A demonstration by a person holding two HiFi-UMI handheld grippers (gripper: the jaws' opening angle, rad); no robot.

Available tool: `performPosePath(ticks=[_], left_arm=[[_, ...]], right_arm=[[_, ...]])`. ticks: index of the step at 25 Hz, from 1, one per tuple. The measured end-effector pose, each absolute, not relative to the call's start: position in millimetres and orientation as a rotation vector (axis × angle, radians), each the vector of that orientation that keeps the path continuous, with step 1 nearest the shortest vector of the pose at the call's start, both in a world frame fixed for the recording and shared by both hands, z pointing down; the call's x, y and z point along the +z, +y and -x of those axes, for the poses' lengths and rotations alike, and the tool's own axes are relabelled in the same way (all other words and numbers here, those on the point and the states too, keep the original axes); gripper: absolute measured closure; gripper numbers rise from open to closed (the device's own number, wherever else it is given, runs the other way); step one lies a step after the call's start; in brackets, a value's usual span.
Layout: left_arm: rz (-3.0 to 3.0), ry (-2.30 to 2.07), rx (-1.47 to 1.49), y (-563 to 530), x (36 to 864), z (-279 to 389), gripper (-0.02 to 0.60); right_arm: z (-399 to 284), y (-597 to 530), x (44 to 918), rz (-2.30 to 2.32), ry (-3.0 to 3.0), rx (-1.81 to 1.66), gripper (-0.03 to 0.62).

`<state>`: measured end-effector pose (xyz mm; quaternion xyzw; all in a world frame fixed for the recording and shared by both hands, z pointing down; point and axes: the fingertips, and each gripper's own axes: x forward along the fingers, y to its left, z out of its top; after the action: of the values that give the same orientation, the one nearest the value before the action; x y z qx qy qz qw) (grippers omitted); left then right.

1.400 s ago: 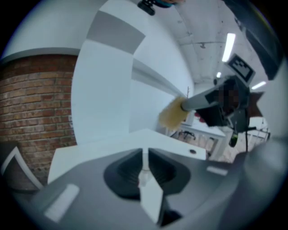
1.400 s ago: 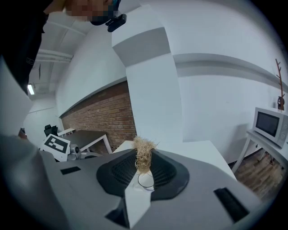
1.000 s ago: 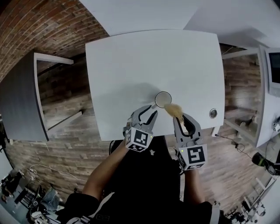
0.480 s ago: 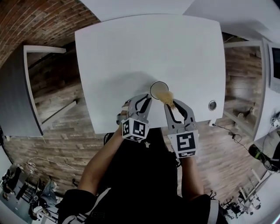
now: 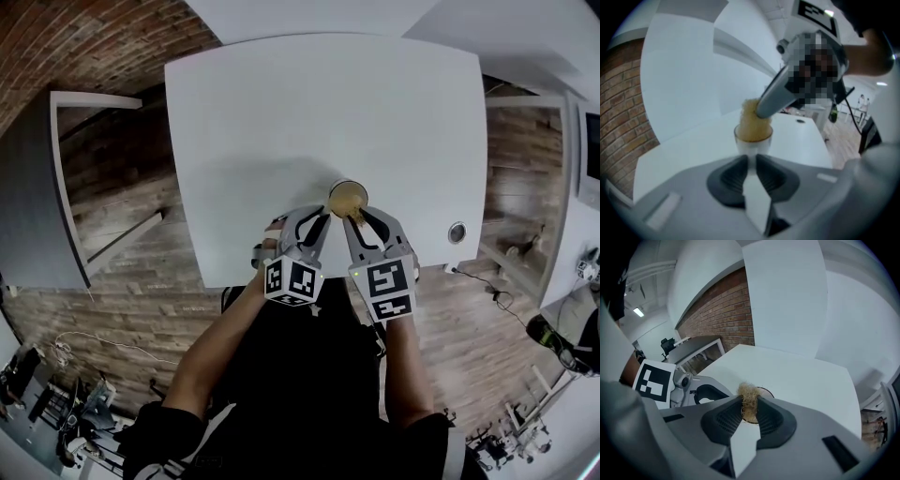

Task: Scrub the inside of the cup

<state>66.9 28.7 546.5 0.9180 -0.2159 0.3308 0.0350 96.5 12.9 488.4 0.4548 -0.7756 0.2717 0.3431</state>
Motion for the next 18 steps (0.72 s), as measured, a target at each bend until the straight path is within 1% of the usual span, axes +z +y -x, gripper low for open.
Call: performPosePath(ticks=[3, 11, 18], left_arm=[[-2.819, -0.665, 1.017, 28.9, 545.8, -67.1, 0.522], [-2.825, -0.660, 1.020, 31.3, 546.0, -69.3, 0.522], [-2.828, -0.665, 1.013, 32.0, 546.4, -69.8, 0.522]], right_arm=[[-95.0, 13.1, 503.3, -1.102, -1.961, 0.739, 0.530], [-88.4, 7.2, 531.2, -0.902, -1.801, 0.696, 0.530], [-90.4, 3.1, 546.3, -0.820, -1.715, 0.719, 0.531]])
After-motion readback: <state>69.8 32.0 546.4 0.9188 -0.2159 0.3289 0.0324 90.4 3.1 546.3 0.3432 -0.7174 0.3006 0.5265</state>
